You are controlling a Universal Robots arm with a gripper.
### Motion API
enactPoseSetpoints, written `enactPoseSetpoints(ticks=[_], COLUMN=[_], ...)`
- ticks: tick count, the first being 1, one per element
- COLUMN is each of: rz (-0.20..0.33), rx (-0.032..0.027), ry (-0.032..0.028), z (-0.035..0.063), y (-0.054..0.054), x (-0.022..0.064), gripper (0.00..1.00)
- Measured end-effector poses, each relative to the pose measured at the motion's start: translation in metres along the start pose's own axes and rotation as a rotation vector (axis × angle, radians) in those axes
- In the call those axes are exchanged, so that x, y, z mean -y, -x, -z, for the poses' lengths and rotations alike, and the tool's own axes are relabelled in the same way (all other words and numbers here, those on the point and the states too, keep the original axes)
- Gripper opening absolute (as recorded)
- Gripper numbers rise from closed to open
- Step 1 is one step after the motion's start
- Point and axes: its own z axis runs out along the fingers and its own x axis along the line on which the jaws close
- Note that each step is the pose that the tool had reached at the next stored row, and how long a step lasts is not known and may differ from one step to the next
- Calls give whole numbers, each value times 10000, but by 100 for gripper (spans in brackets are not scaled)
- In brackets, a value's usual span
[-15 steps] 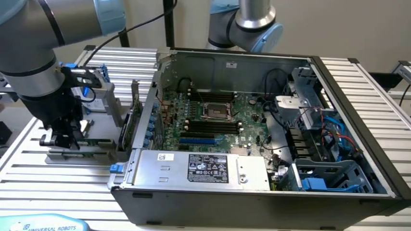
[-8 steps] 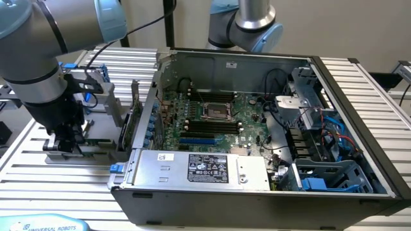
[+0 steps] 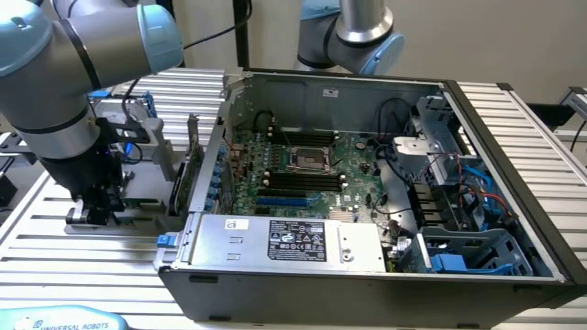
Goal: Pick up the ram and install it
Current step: 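Pick up the ram and move it above insertion slot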
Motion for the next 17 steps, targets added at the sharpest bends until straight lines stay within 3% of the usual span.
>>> enactPoseSetpoints(ticks=[3,7,17], rz=[4,18,5], rx=[86,311,322], ry=[-5,-18,-22], z=[-35,-45,-56], y=[-9,-18,-29], x=[2,2,2], gripper=[36,36,36])
